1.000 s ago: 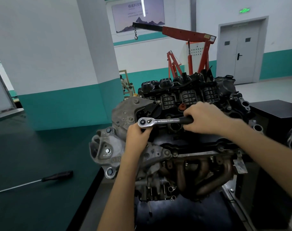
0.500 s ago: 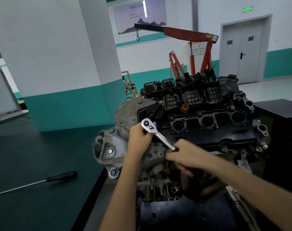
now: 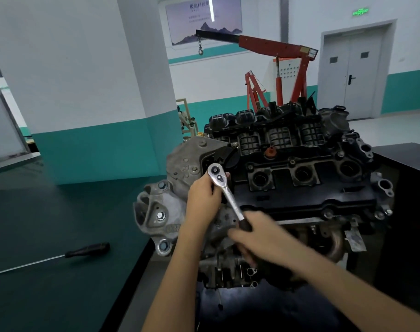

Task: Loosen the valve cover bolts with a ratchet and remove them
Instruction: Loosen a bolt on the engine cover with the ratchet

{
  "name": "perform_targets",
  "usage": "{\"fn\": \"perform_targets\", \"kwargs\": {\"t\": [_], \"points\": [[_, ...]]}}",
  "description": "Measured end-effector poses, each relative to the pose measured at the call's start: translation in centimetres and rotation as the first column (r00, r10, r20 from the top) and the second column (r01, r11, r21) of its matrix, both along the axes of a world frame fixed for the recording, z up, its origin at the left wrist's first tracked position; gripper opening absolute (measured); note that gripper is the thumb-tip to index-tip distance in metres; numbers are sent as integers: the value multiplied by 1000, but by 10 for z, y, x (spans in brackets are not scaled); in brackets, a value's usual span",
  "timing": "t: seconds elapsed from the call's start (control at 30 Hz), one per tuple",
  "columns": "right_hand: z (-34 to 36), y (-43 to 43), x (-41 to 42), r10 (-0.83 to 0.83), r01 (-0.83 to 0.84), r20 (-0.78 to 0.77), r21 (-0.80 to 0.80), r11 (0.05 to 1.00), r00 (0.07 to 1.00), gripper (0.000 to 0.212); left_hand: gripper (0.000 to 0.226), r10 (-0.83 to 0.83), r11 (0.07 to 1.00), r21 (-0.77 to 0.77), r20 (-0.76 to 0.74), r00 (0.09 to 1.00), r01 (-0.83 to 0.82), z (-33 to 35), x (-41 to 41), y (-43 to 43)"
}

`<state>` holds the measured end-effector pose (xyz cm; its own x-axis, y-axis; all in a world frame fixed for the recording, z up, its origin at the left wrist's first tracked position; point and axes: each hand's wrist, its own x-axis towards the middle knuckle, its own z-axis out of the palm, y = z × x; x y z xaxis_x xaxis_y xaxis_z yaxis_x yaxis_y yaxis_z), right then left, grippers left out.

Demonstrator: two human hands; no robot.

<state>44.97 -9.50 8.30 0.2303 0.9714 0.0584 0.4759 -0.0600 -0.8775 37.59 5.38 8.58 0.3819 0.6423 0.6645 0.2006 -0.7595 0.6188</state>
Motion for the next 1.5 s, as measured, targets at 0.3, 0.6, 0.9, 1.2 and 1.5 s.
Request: {"fn": "perform_targets", "kwargs": {"t": [0.3, 0.6, 0.9, 1.2, 1.5], "points": [[34, 3, 45, -21, 62, 590, -48, 997, 807, 15, 14, -183, 983, 26, 102, 978, 181, 4, -8, -6], [66, 6, 67, -208, 208, 837, 116, 971, 506, 19, 20, -99, 992, -76, -4, 995, 98, 2, -6, -1], [-21, 8, -21, 85, -80, -169, 34, 996, 982, 10, 25, -88, 992, -82, 41, 995, 91, 0, -2, -5], [86, 11, 88, -153, 126, 914, 113, 986, 376, 11, 20, -102, 991, 94, 26, 994, 99, 7, -9, -6], [-3, 0, 26, 2, 3, 207, -26, 1000, 978, 19, 11, 57, 992, 113, 3, 998, -57, 1, -5, -4]]}}
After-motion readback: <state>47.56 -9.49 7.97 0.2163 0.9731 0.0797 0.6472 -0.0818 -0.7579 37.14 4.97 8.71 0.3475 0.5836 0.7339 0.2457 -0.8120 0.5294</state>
